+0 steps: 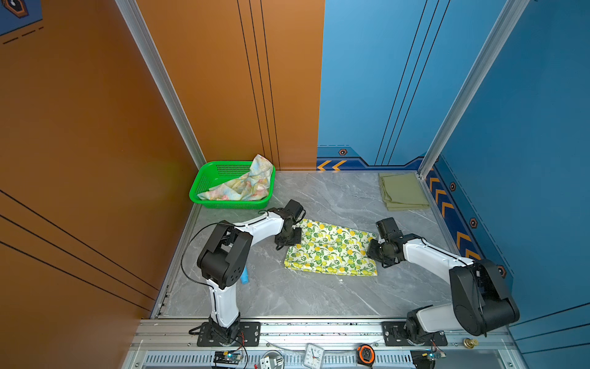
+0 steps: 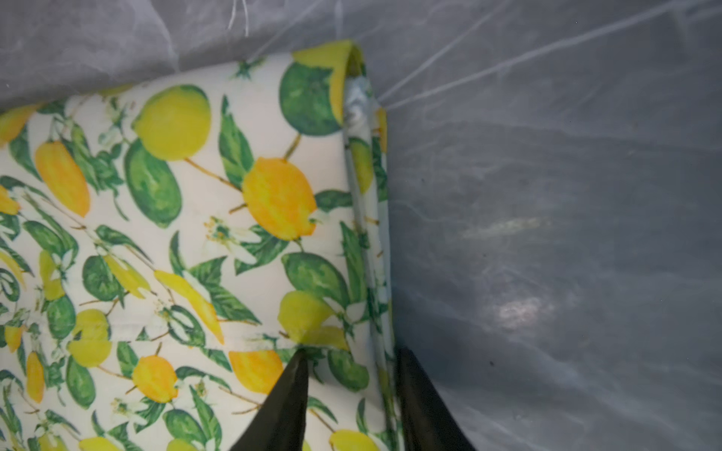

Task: Fold and stack skirts
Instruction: Fold the skirt at the center of the table.

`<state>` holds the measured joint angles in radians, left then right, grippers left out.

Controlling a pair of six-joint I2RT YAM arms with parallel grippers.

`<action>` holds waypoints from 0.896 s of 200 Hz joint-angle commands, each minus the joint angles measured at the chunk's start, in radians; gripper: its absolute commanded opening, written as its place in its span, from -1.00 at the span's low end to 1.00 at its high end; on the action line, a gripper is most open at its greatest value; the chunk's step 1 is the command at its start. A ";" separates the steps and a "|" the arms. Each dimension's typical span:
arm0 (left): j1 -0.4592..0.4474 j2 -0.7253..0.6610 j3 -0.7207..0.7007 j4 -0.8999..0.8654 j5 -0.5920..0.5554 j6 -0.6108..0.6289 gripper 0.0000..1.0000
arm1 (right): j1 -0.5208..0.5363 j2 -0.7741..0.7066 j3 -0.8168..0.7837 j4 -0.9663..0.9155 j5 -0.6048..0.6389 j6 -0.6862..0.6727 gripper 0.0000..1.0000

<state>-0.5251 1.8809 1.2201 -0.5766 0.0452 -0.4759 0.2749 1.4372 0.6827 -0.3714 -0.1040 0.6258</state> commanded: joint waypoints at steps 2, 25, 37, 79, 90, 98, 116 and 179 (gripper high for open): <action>-0.013 0.056 -0.008 -0.049 -0.008 0.005 -0.93 | 0.029 0.049 -0.013 0.005 0.026 -0.012 -0.34; -0.014 0.061 -0.007 -0.049 -0.007 0.006 -0.93 | 0.055 0.055 -0.001 -0.019 0.063 -0.005 -0.62; -0.015 0.061 -0.007 -0.049 -0.006 0.005 -0.93 | 0.061 0.064 0.006 -0.026 0.066 -0.009 -0.80; -0.014 0.069 -0.005 -0.050 -0.007 0.005 -0.93 | 0.060 0.064 0.050 -0.037 0.073 -0.039 -1.00; -0.014 0.071 -0.006 -0.049 -0.008 0.005 -0.93 | 0.065 0.051 0.078 -0.064 0.091 -0.052 -1.00; -0.014 0.072 -0.006 -0.050 -0.009 0.005 -0.93 | 0.075 0.040 0.111 -0.100 0.118 -0.061 -1.00; -0.014 0.074 -0.006 -0.051 -0.007 0.004 -0.93 | 0.101 0.010 0.174 -0.169 0.187 -0.080 -1.00; -0.022 0.084 -0.003 -0.050 0.001 -0.003 -0.94 | 0.223 -0.051 0.391 -0.351 0.337 -0.103 -1.00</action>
<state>-0.5262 1.8950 1.2396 -0.5907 0.0460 -0.4763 0.4519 1.4048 0.9913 -0.6113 0.1337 0.5461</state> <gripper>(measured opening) 0.069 0.059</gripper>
